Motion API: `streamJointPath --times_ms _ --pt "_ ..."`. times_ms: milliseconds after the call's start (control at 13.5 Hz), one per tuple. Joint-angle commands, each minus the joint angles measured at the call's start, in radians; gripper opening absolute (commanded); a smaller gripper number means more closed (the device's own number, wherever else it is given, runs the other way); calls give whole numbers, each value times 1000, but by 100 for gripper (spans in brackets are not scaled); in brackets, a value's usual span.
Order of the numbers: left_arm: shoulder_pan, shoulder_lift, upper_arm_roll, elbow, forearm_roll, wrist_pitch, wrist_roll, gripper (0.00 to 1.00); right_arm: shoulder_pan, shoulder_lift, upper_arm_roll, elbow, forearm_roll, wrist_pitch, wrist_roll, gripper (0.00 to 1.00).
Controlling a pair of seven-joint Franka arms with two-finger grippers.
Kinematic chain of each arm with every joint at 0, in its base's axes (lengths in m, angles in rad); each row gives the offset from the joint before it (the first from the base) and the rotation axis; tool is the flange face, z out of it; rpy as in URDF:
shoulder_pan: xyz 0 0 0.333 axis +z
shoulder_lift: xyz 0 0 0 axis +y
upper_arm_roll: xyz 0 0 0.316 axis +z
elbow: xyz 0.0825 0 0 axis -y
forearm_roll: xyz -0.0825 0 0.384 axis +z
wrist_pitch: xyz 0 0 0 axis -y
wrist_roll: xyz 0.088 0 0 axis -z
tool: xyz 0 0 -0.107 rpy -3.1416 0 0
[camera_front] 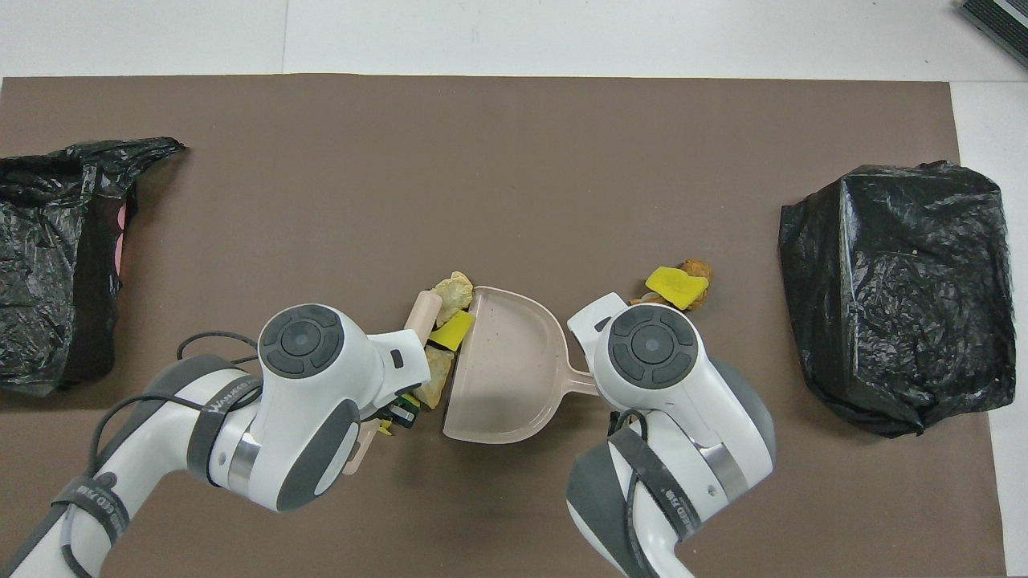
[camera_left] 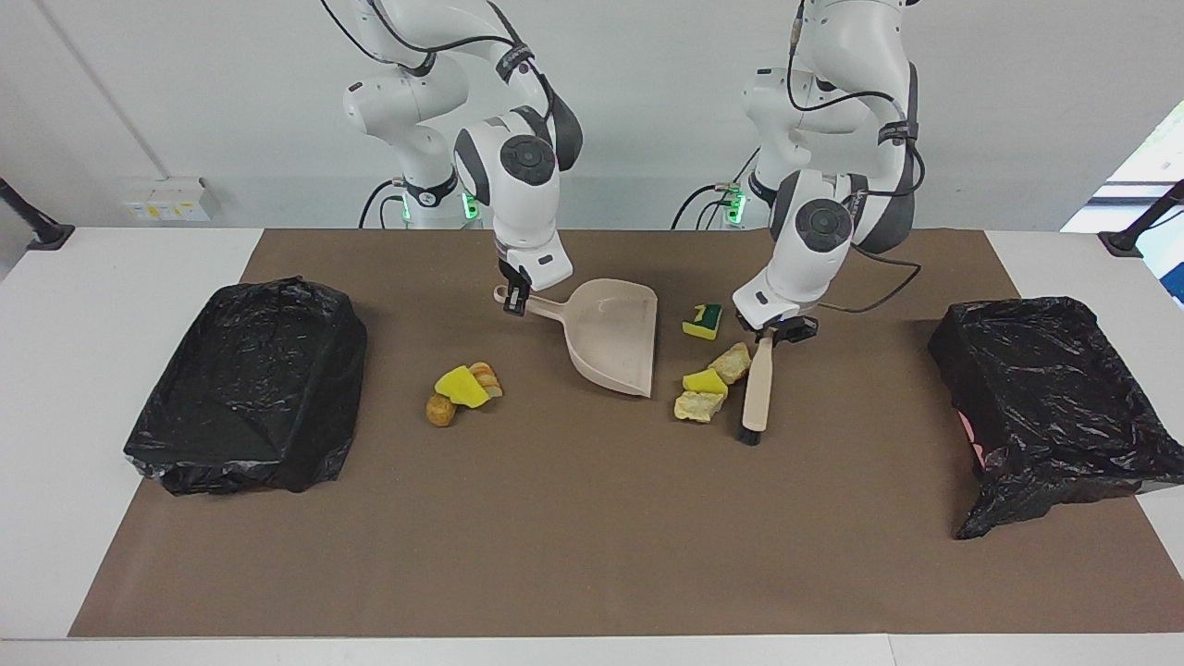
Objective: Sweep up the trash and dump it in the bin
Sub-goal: 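Sweep the trash pieces into the dustpan with the left gripper's brush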
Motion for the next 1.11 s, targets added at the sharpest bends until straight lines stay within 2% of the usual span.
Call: streamJointPath --times_ms 0,148,369,591,739,887,1034 --pt "-63 -51 16 -35 -90 -55 8 0 -2 -23 4 -19 5 -1 16 0" --pt "-100 -48 16 25 -185 -110 -28 0 -2 -23 4 -19 5 -3 27 0" --pt "-115 -58 3 105 -190 -149 -177 0 -2 -25 4 -19 5 -3 30 0" --pt "-117 -76 -1 103 -184 -232 -465 0 -5 -23 4 -19 4 8 -2 0" --pt "-114 -106 0 90 -134 -258 -580 0 -15 -17 4 -19 5 10 -176 0" --pt "-106 -133 -1 83 -86 -349 -775 0 -20 -17 2 -19 2 16 -201 0" --pt "-115 -180 -1 18 -71 -358 -898 0 -22 -13 2 -19 -8 54 -253 0"
